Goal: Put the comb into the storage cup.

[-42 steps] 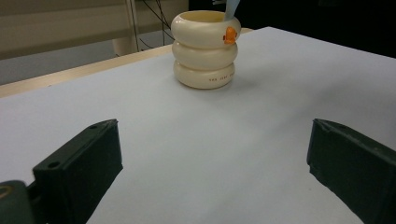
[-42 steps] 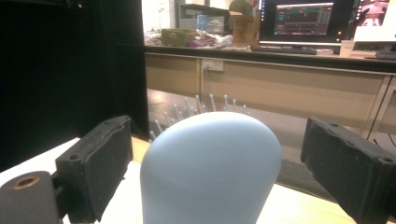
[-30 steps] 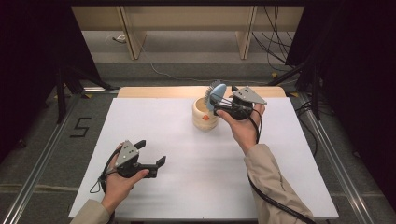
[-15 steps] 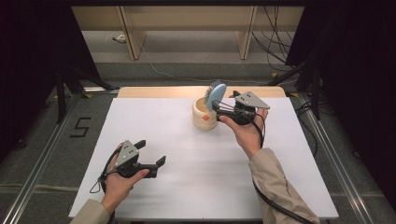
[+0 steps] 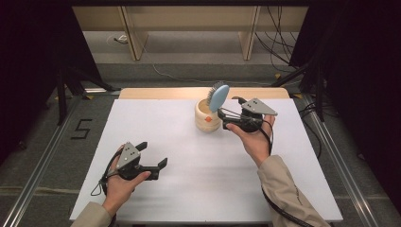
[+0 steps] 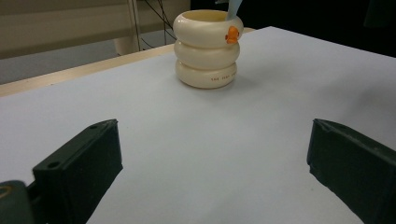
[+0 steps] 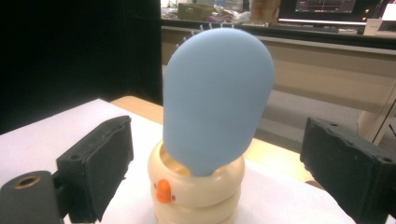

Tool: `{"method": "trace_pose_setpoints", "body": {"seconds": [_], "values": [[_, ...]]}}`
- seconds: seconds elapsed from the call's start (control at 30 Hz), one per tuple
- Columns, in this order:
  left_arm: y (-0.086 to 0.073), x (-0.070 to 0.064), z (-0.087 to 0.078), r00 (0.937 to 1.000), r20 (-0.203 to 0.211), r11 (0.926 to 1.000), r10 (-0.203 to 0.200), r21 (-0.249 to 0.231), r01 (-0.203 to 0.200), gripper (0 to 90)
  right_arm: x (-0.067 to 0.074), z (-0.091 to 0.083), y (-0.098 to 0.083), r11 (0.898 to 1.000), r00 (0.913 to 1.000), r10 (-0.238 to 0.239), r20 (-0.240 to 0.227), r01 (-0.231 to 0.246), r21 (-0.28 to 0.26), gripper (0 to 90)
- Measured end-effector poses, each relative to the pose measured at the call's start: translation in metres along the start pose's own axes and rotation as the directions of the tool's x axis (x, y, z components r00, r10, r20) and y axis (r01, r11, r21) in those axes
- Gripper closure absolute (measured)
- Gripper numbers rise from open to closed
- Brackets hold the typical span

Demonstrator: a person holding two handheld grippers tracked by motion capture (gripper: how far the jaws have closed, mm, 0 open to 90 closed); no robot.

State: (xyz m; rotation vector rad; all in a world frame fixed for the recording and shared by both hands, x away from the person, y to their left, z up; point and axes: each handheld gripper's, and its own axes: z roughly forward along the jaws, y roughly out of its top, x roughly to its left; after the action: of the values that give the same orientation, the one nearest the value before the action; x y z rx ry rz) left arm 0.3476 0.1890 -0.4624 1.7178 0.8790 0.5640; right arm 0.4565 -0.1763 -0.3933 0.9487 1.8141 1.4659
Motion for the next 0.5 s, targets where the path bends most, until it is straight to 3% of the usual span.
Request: {"method": "trace_pose_setpoints", "body": {"seconds": [0.5], "values": [[0.001,0.000,-0.001,1.0000,-0.003,1.0000,-0.001,-0.004,0.001,2.6,-0.006,-0.023,-0.012,0.999,0.9997,-0.008,-0.023,0.009,0.038,10.3]]}}
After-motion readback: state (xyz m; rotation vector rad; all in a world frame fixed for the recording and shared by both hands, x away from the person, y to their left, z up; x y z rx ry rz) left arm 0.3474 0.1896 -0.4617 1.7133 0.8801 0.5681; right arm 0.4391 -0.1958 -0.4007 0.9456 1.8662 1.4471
